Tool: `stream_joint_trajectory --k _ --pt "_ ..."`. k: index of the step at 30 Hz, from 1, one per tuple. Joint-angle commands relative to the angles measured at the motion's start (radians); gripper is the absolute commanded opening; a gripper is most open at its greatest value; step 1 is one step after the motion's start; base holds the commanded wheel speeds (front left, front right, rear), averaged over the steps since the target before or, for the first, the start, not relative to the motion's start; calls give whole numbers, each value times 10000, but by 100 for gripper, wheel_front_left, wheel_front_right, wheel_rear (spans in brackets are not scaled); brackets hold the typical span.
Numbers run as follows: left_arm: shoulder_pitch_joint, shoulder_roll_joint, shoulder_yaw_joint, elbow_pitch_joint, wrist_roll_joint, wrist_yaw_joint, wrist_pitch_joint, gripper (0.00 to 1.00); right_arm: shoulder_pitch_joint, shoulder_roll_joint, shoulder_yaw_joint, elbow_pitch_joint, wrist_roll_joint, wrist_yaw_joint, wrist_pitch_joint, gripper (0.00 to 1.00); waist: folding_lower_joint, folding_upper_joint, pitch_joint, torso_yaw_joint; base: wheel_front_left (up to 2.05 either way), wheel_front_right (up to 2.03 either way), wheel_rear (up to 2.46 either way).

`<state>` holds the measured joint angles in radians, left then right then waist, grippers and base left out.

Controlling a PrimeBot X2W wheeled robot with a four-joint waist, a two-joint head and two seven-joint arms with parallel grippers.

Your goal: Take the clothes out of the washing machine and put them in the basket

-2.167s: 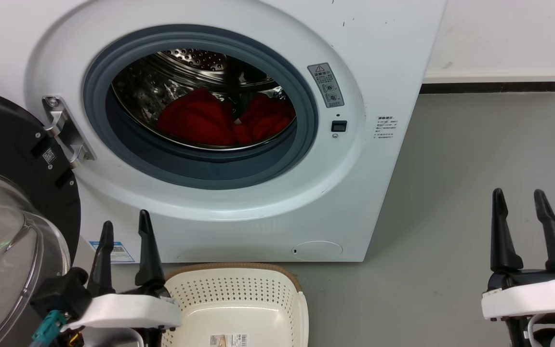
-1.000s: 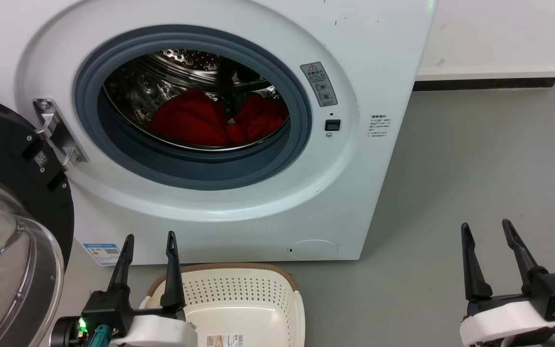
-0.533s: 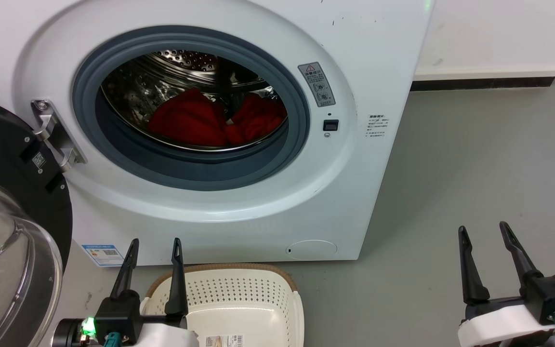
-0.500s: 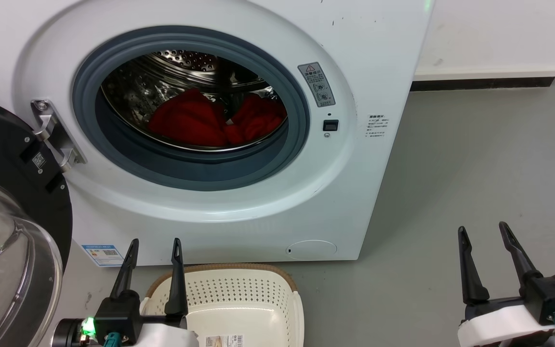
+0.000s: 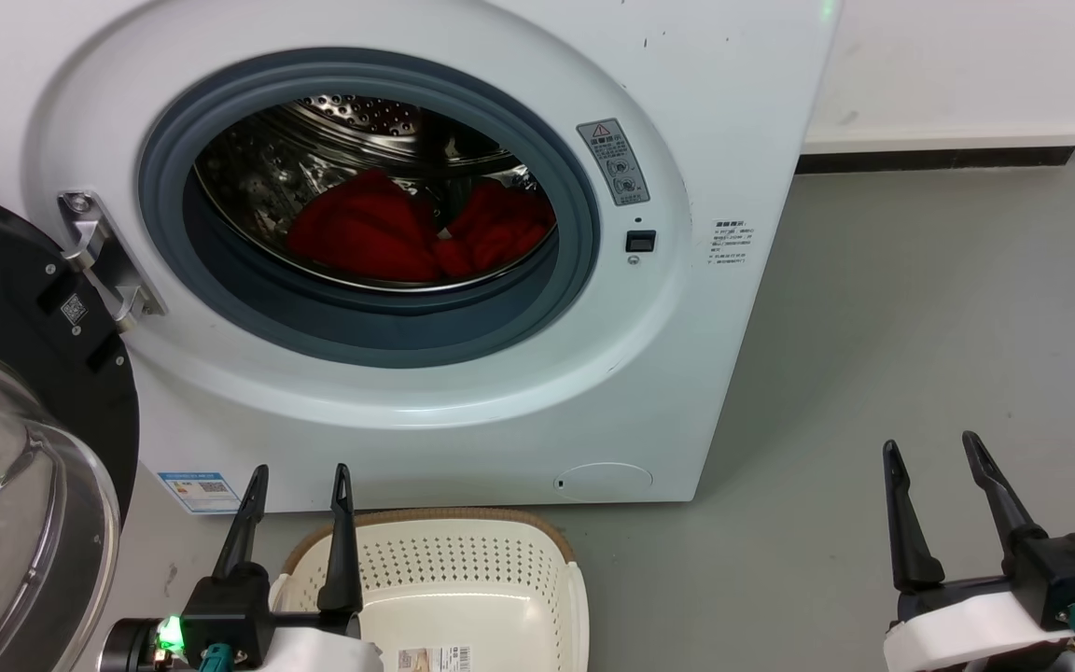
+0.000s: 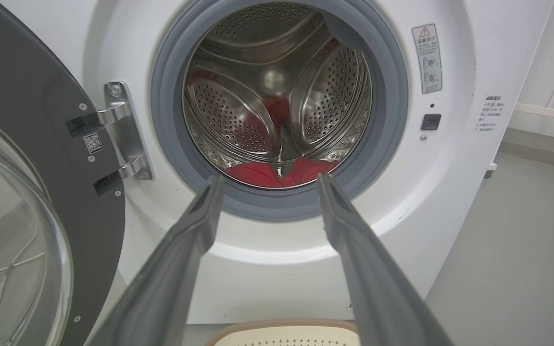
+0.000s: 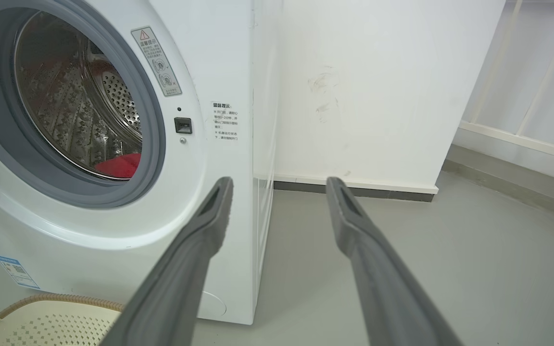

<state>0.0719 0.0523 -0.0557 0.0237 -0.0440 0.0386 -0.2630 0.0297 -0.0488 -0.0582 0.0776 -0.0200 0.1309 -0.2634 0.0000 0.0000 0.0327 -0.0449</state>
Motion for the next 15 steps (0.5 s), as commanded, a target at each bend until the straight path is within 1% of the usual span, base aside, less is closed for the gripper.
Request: stream_joint_trajectory --k 1,4,7,10,13,15 --pt "-50 -21 32 -9 28 -8 -28 100 44 -26 11 5 44 -3 -21 100 0 0 42 -10 0 0 0" --pt "-147 -22 65 1 6 -52 -28 100 -100 -26 4 -32 40 -5 -21 100 0 0 233 -73 0 0 0" --pt "-263 -24 -37 245 97 -228 -26 100 -337 -26 -105 -30 16 -5 -21 100 0 0 614 -226 0 0 0" --pt "-656 70 54 378 189 -355 -26 100 -730 -21 -195 -147 87 -3 -21 100 0 0 1373 -505 0 0 0" --pt "-1377 343 193 521 259 -553 -26 100 -1233 -20 -341 -334 214 -5 -21 100 0 0 2434 -827 0 0 0" --pt "-2012 661 316 653 285 -740 -26 100 -1596 -18 -438 -401 298 -5 -21 100 0 0 3146 -1068 0 0 0"
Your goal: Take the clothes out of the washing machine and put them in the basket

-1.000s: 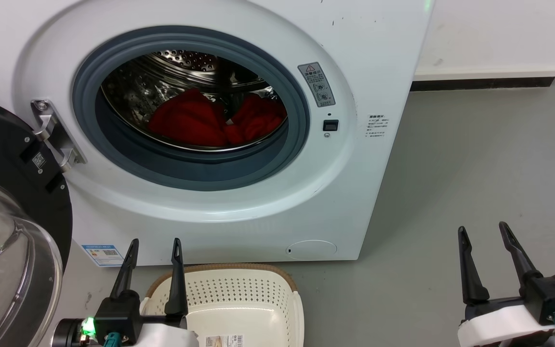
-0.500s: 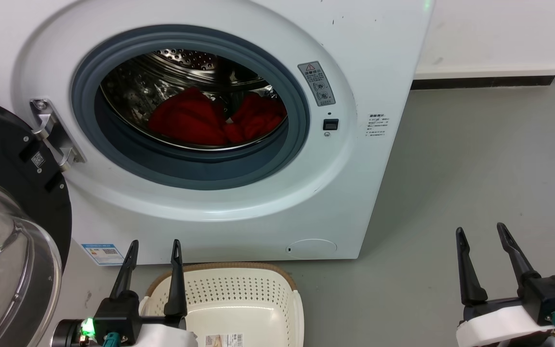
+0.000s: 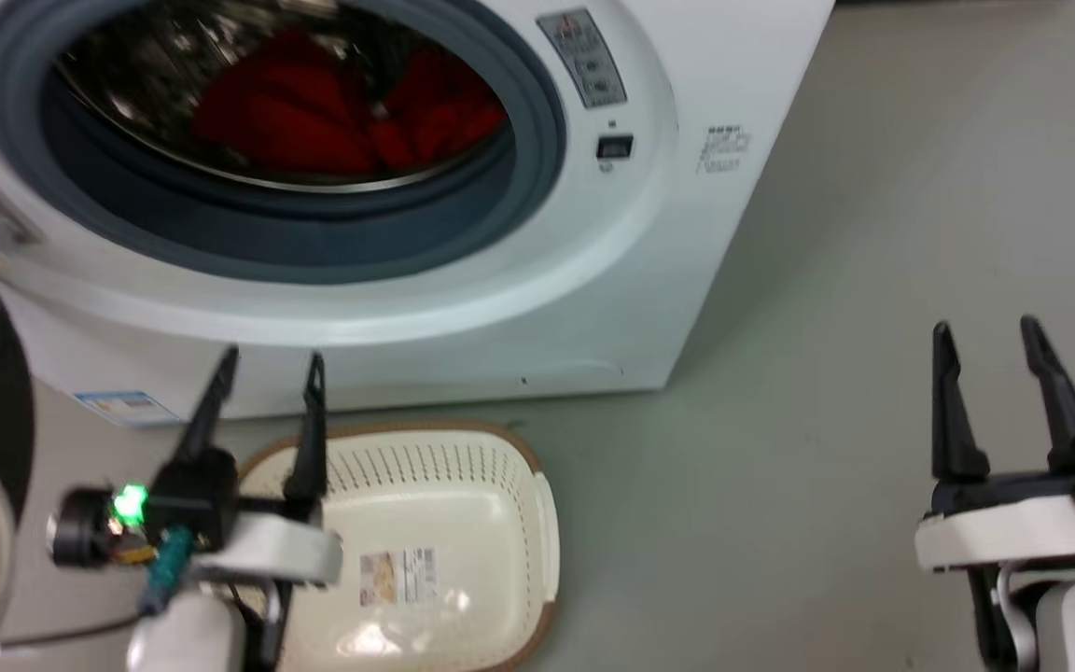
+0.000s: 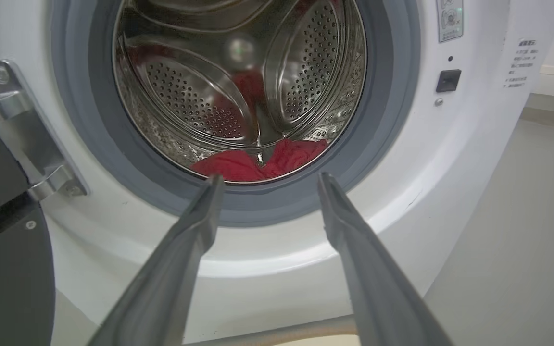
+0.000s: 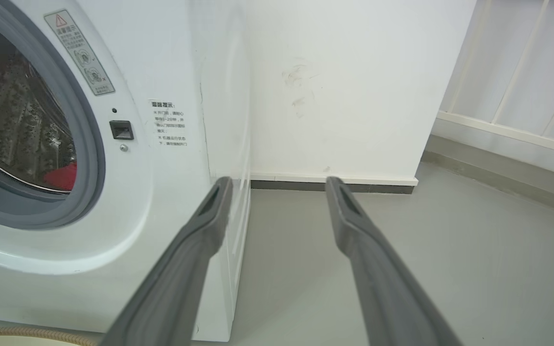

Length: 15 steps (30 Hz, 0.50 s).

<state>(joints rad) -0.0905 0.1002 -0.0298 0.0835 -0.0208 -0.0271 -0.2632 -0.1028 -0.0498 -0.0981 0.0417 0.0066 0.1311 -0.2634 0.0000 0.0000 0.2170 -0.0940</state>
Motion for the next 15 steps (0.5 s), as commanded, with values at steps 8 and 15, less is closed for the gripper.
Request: stream_joint_trajectory --k 8,15 --pt "-3747 2010 160 1345 507 -653 -24 100 -1463 2 -417 -73 535 -7 -21 100 0 0 3527 -1567 0 0 0" --pt "-7956 3240 -377 3481 448 -973 1355 100 -1859 5 -265 -169 934 -7 -21 100 0 0 4846 -2008 0 0 0"
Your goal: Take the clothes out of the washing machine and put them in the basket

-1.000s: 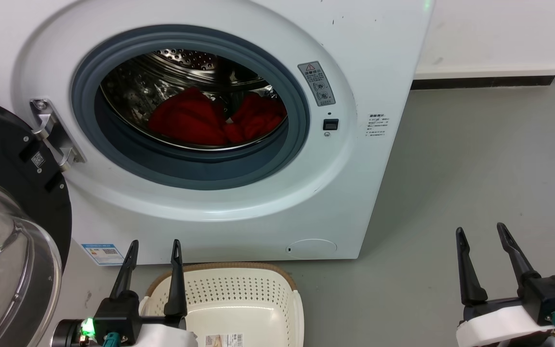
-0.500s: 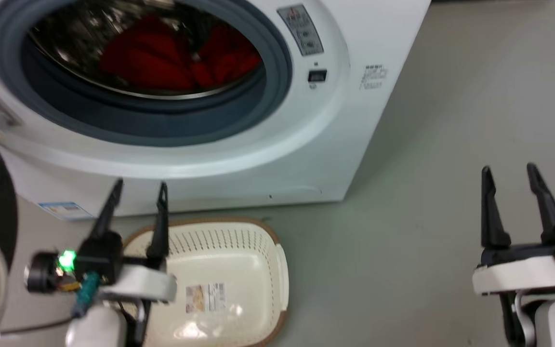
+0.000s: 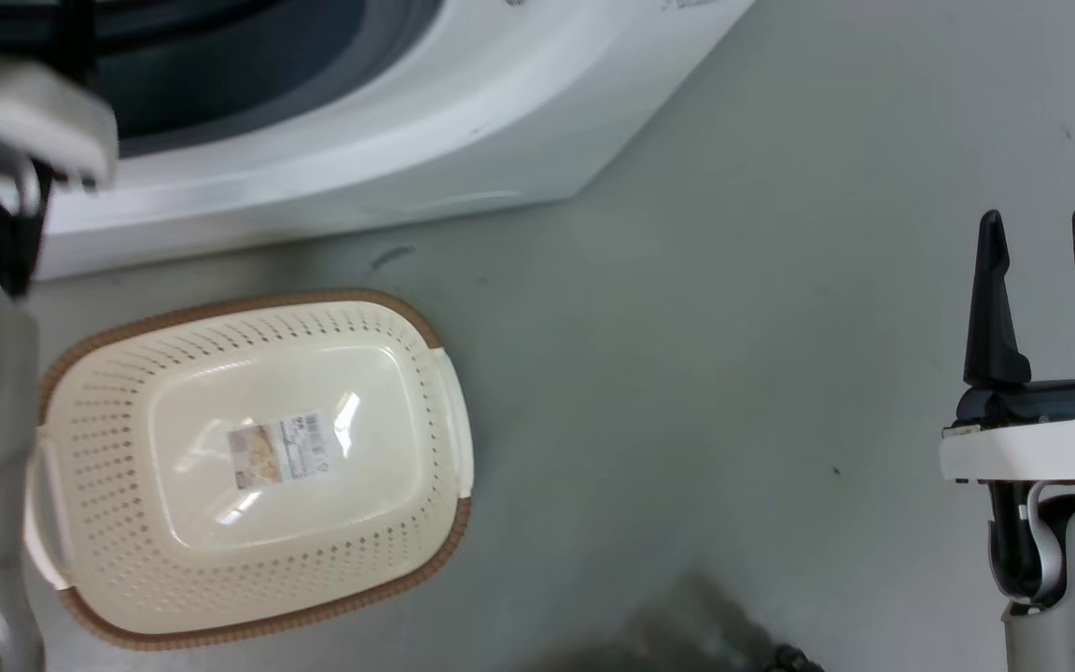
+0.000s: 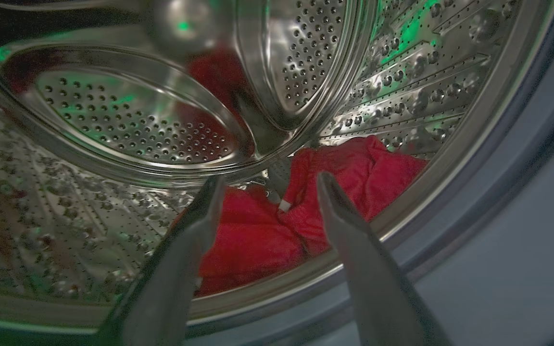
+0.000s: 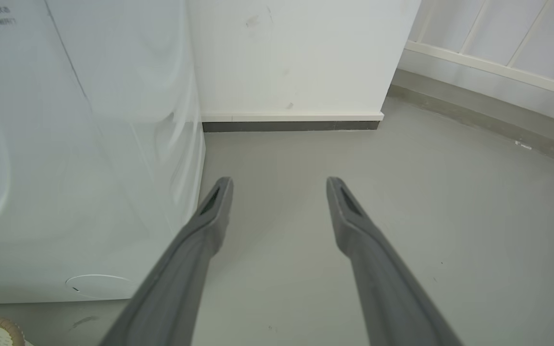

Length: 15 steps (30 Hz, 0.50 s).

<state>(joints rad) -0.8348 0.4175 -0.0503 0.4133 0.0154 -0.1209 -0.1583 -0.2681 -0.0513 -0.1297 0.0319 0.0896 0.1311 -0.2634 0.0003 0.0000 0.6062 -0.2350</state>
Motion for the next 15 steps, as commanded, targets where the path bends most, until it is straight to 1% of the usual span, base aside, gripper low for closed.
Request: stream_joint_trajectory --k 1,5,9,12,15 --pt "-1123 206 -290 416 81 -56 687 100 -262 20 102 -107 180 -7 -21 100 -3 0 1120 -649 0 0 0" --pt "-3527 755 -947 1592 276 -76 2288 100 -439 20 447 -192 428 -7 -21 100 -3 0 1721 -903 0 0 0" --pt "-5588 1386 -1854 2578 396 -84 3504 100 -573 17 904 -338 725 -7 -21 100 -3 0 2189 -1300 0 0 0" --pt "-6843 1841 -2498 3289 339 -87 4415 100 -619 16 1216 -490 933 -7 -21 100 -3 0 2495 -1624 0 0 0" --pt "-7815 2332 -3441 3844 456 -90 5412 100 -595 16 1451 -630 1109 -7 -21 100 -3 0 2723 -1893 0 0 0"
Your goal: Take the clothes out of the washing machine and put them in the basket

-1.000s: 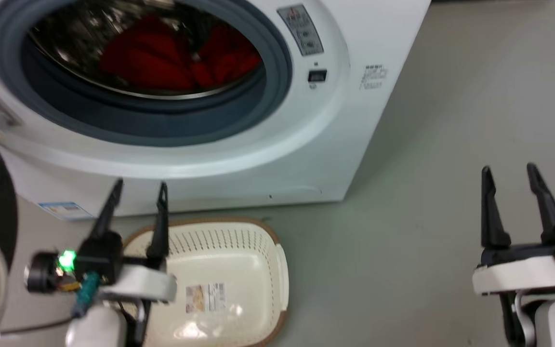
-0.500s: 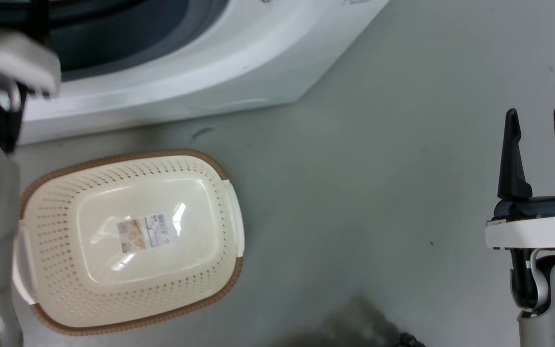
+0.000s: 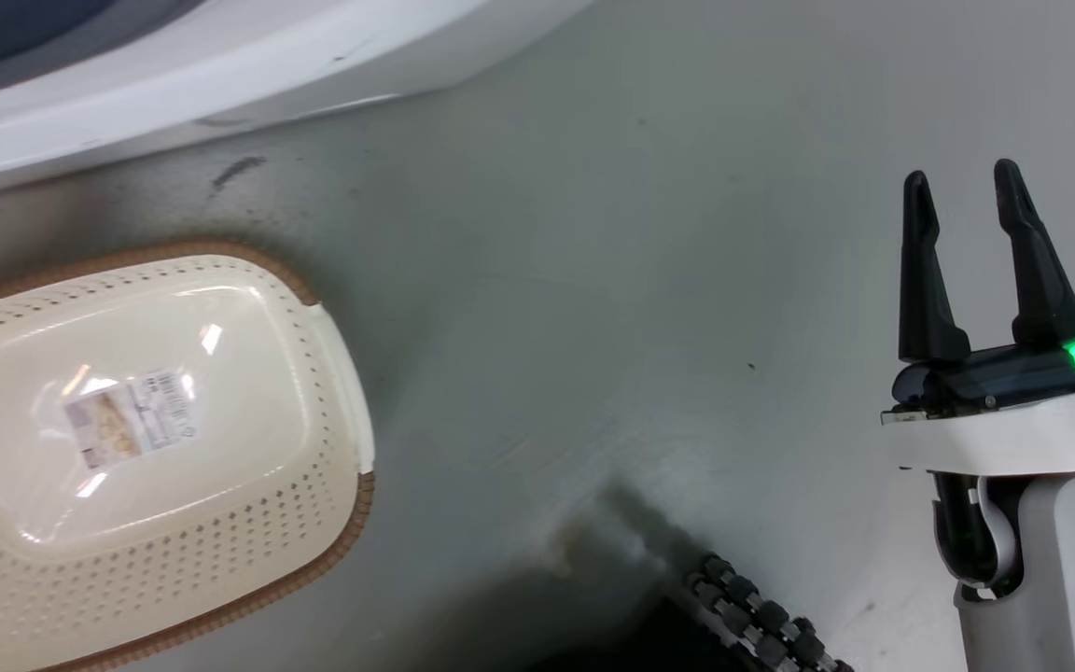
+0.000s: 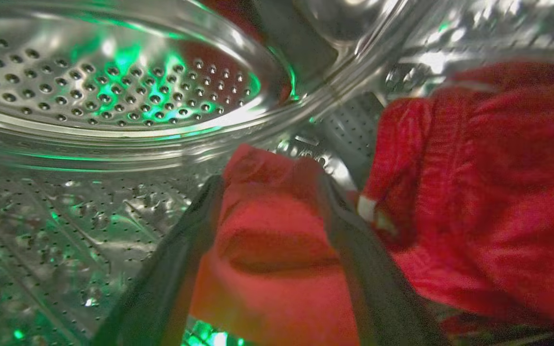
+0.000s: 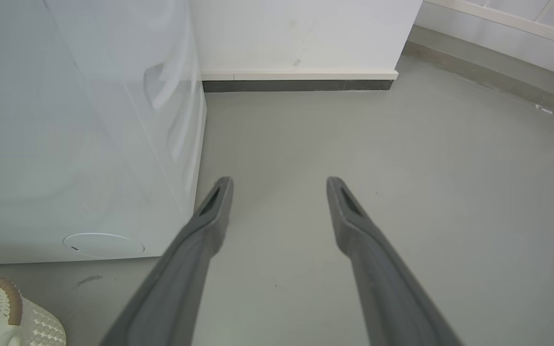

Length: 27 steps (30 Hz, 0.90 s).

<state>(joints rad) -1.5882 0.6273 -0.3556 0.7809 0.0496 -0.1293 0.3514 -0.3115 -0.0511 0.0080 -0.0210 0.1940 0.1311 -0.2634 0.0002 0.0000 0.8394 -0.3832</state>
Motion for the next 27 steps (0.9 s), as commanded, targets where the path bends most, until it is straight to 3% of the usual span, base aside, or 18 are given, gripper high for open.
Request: stream_joint_trajectory --k 1,6,14,27 --pt "-520 480 -862 330 235 -4 671 100 -128 14 168 -128 122 -7 -21 100 -2 0 452 -514 0 0 0" --pt "-1587 1219 -1938 879 -162 6 1415 100 76 15 481 -277 288 -7 -21 100 -2 0 688 -851 0 0 0" --pt "-2105 1096 -1697 1843 -1348 5 2331 100 356 15 570 -471 334 -7 -21 100 -2 0 857 -895 0 0 0" --pt "-2101 848 -1793 2796 -2067 0 3460 100 641 15 582 -904 293 -7 -21 100 -2 0 1119 -706 0 0 0"
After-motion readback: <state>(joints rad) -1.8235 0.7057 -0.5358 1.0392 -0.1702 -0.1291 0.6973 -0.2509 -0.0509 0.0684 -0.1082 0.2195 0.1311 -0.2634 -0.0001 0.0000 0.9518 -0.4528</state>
